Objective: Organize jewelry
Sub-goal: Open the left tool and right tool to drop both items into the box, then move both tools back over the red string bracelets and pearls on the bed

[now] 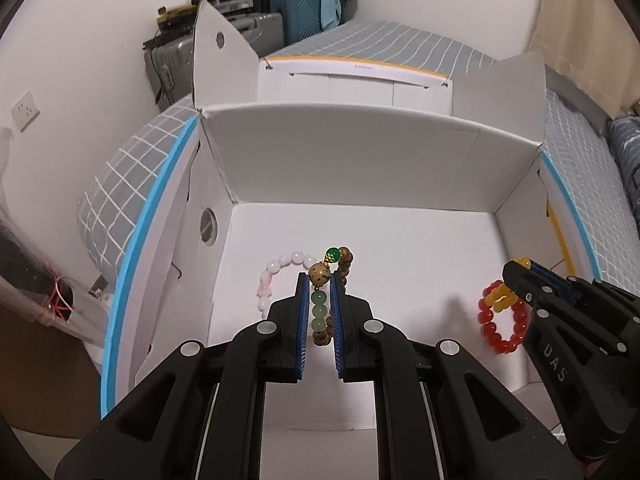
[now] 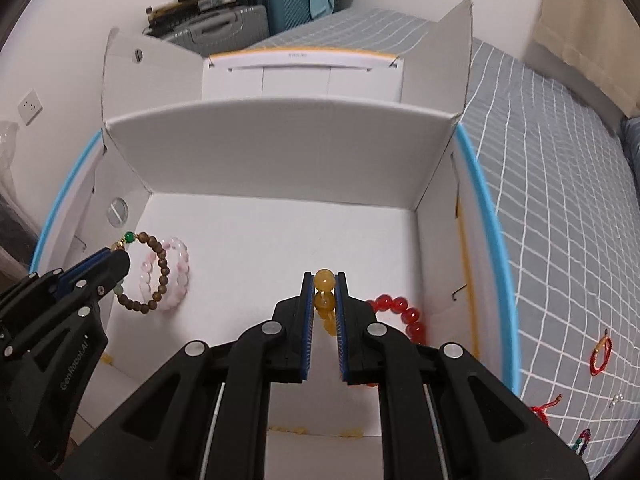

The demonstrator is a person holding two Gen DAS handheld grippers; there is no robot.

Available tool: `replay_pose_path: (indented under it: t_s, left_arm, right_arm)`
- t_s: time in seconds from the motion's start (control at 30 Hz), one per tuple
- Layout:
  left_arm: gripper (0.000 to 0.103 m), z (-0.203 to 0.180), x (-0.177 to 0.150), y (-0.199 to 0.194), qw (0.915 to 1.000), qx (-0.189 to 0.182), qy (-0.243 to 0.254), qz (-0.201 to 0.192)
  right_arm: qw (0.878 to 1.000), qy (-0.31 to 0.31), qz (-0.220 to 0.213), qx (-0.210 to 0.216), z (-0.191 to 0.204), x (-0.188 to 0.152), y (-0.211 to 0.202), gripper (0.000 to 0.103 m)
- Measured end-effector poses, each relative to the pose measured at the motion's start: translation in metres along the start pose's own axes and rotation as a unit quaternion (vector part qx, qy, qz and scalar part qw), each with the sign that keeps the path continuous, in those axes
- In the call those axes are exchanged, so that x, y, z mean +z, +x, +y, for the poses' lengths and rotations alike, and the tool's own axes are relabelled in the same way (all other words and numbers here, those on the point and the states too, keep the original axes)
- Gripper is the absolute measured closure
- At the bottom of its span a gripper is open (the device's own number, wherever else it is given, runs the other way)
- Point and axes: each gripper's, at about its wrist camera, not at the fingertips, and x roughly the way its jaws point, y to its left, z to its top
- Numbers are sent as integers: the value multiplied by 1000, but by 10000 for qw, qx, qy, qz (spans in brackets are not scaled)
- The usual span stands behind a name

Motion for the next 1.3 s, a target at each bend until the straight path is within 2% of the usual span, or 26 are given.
replay_pose_path:
  t_s: [0.27,0.37,0.4,0.43,0.47,0.5,0.53,0.6,0.63,0.73,0.8,0.87,1.0,1.3]
  left_arm:
    - [92,5,-3,15,9997,59,-4,241]
    - [91,6,-2,12,9998,68,-16,199]
    - [90,7,-2,10,9998,83,-20,173]
    - [83,9,-2,8,9998,109,-39,142]
    - [76,10,-1,5,9999,126,-71,94]
    - [59,12,-1,1,9998,152,-119,18]
    - [54,13,-1,-2,9997,178,-132,-49]
    - [51,13,0,-7,9996,210,-127,-141]
    - [45,14,0,-11,9996,175,-165,-179]
    - [33,15,2,-22,9992,175,-184,-324]
    - [23,15,2,-30,9987,190,-185,-429]
    - [15,15,2,-40,9979,189,-176,-591]
    - [8,14,2,-51,9971,151,-200,-720]
    - [6,-12,-4,-62,9969,-98,-117,-774]
  right_arm:
    - [9998,-58,174,-20,5,-1,10,93]
    - [9999,-89,84,-101,6,0,7,93]
    - [9998,-121,39,-170,7,1,6,93]
    - [9996,-150,-1,-236,7,1,5,92]
    - [9995,-164,-41,-258,8,1,3,86]
    - [9996,-158,-78,-233,8,1,2,76]
    - [9995,-154,-111,-234,8,1,0,71]
    - [9994,-142,-193,-246,7,1,-5,61]
    - [9994,-125,-228,-227,6,1,-8,58]
    - [9988,-89,-434,-208,3,4,-19,44]
    - [9975,-139,-645,-234,2,4,-29,25]
    - [9967,-142,-739,-298,-1,4,-36,19]
    - [9956,26,-886,-303,-14,4,-49,11]
    - [9929,202,-1056,-512,-60,-14,-69,9]
